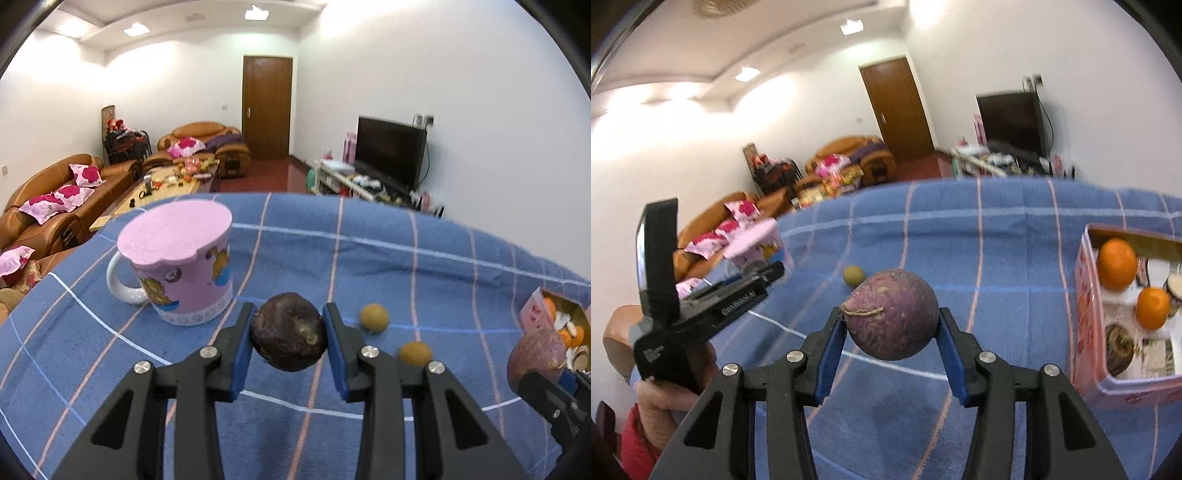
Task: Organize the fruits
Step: 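Grasp the dark round fruit with the left tool while the right tool grasps the purple fruit, then carry both fruits over the pink tin and open both tools to release them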
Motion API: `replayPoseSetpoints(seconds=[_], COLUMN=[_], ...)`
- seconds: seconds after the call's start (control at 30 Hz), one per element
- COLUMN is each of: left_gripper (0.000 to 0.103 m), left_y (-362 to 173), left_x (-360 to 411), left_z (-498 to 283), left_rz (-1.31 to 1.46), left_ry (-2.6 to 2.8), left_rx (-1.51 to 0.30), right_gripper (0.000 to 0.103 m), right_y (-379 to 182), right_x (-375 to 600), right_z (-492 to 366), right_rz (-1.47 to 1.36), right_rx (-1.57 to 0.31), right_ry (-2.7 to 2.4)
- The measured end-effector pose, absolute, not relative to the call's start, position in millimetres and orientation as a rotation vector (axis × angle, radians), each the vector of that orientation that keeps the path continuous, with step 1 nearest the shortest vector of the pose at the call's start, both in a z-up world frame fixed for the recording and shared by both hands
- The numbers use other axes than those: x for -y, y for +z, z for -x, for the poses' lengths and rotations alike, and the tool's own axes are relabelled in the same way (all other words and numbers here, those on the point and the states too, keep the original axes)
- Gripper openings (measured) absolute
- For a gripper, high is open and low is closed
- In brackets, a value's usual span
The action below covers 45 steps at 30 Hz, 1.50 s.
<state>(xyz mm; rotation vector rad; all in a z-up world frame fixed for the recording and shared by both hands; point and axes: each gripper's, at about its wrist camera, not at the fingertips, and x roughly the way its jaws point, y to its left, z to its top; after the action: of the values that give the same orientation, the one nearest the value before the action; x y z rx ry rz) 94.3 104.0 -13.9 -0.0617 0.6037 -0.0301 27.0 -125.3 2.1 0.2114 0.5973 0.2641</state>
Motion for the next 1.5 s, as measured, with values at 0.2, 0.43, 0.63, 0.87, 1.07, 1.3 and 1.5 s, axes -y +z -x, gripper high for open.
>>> replayPoseSetpoints(seconds=[0.2,0.43,0.63,0.87,1.07,1.3,1.5], left_gripper=[0.038,0.038,0.038,0.038,0.038,0.038,0.038], left_y=[-13.6,-7.9,-4.0,-3.6,-3.6,-3.9,-0.9], left_x=[-89.0,-54.0,-32.7,-11.4,6.4,30.2,51.3], left_z=[-83.9,-57.7,-45.4,-38.1,-32.4,-30.3,-26.7], left_rz=[0.006,-0.056,-0.071,-0.073,-0.067,-0.056,-0.053], left_ry=[-0.034,-0.046,-0.04,-0.044,-0.066,-0.098,-0.121], left_rx=[-0.578,-0.536,-0.528,-0.529,-0.538,-0.552,-0.538], right_gripper=[0.051,0.051,0.051,0.051,0.051,0.051,0.051], right_y=[8.2,11.5,10.5,12.7,15.7,18.5,22.2], right_x=[125.9,139.9,157.8,167.7,177.9,196.8,216.8], right_z=[-17.0,-0.7,6.6,19.2,28.5,35.9,41.3], right_rz=[-0.17,-0.138,-0.14,-0.094,-0.068,-0.058,-0.054], right_rx=[-0.565,-0.543,-0.546,-0.52,-0.496,-0.479,-0.46], right_ry=[0.234,0.175,0.149,0.125,0.105,0.077,0.051])
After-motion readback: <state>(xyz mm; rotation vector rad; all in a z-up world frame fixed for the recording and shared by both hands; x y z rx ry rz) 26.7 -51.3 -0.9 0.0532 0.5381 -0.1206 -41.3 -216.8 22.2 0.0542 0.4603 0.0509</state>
